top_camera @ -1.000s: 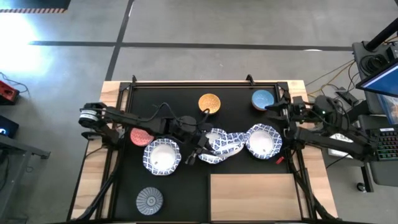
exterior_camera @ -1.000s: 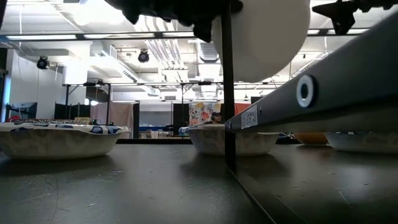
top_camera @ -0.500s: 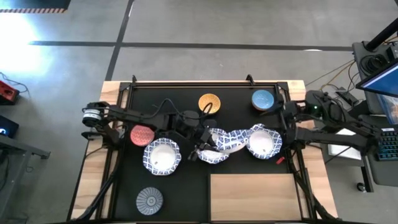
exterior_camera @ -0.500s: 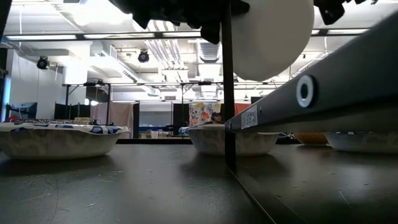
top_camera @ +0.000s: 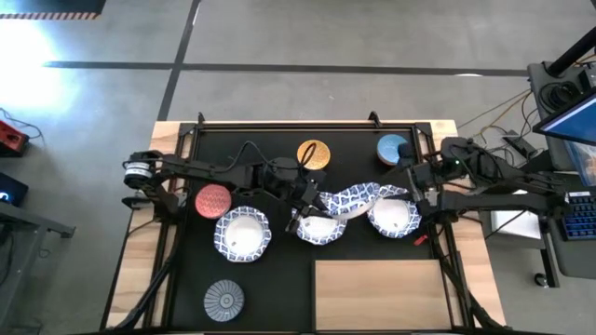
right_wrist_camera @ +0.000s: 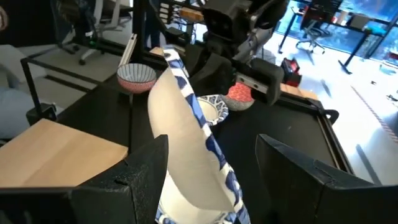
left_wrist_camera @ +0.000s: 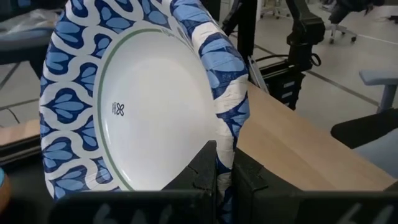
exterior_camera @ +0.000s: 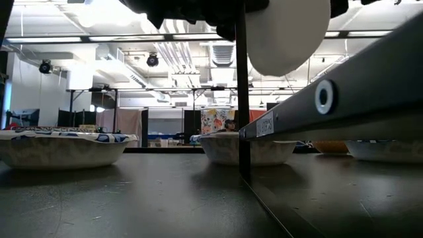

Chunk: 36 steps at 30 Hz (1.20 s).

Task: Place and stack bowls onto a shelf
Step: Put the top left white patterned bowl on the shelf

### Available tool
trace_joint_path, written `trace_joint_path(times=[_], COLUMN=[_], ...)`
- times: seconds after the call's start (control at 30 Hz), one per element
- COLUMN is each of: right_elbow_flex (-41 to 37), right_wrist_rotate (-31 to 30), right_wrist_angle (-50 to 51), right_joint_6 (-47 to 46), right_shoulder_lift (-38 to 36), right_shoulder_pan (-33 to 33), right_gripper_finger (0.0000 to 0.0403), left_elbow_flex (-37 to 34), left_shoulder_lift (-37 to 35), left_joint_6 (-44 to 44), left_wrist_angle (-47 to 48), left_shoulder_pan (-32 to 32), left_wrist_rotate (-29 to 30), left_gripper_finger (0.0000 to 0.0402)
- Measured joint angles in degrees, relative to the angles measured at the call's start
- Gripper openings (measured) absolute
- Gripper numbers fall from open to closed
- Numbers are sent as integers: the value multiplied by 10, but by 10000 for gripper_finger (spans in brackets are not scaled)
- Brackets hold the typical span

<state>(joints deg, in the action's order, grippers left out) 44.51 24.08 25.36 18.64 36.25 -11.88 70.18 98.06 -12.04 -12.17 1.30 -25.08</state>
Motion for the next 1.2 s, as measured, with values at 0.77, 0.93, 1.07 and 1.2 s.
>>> trace_joint_path(times=[0.77, 0.93, 1.07, 1.2], right_elbow_flex=[0, 0, 0, 0], right_wrist_rotate=[30, 56, 79, 87], right_wrist_angle=[-70, -84, -82, -82], right_joint_6=[-33, -75, -91, -90], right_shoulder_lift=[38, 52, 70, 88], right_shoulder_pan=[85, 87, 87, 87], right_gripper_finger=[231, 231, 230, 230], left_elbow_flex=[4, 4, 4, 3], left_shoulder_lift=[2, 2, 2, 2], left_joint_6=[-10, -18, -27, -29], left_wrist_angle=[32, 31, 15, 16], left_shoulder_pan=[-1, -1, -1, -1], left_wrist_rotate=[-151, -151, -151, -151], left_gripper_finger=[0, 0, 0, 0])
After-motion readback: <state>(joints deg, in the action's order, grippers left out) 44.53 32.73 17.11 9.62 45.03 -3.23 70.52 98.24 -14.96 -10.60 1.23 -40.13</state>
